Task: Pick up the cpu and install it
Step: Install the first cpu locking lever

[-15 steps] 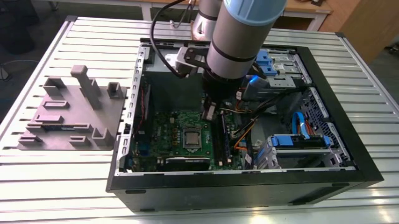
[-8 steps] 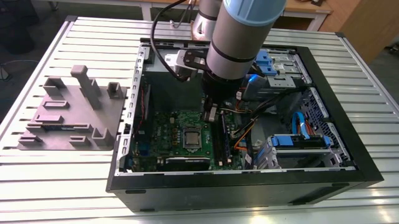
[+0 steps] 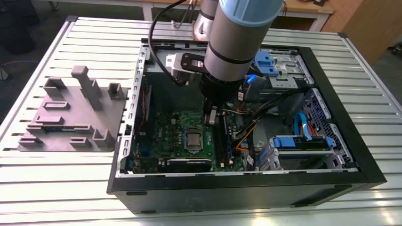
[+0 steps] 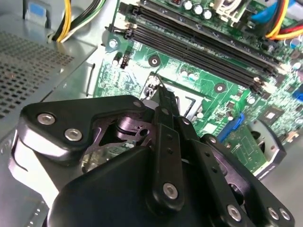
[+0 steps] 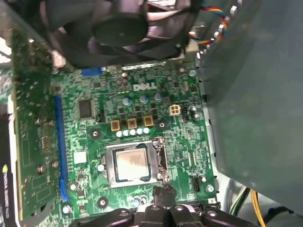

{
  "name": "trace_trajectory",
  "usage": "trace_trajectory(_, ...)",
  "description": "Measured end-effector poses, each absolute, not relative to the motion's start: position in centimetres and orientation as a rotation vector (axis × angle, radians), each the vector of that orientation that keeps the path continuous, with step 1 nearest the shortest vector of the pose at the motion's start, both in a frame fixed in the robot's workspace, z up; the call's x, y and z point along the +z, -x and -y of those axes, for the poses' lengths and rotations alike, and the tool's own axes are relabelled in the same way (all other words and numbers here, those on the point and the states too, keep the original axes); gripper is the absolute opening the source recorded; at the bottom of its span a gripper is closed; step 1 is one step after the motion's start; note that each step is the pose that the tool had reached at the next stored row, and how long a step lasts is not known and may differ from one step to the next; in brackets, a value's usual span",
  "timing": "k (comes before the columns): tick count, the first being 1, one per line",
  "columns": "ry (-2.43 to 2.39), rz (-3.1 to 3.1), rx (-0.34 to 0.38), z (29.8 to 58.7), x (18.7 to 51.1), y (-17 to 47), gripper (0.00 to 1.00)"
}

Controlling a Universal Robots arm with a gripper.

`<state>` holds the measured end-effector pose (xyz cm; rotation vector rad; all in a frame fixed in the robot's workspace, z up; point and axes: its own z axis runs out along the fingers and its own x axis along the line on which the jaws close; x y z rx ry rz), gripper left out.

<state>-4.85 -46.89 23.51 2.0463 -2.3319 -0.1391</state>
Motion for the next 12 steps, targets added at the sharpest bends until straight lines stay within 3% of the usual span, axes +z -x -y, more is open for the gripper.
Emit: trace_trajectory(12,-2.091,2.345,-0.084,47.30,23.50,4.87,0.10)
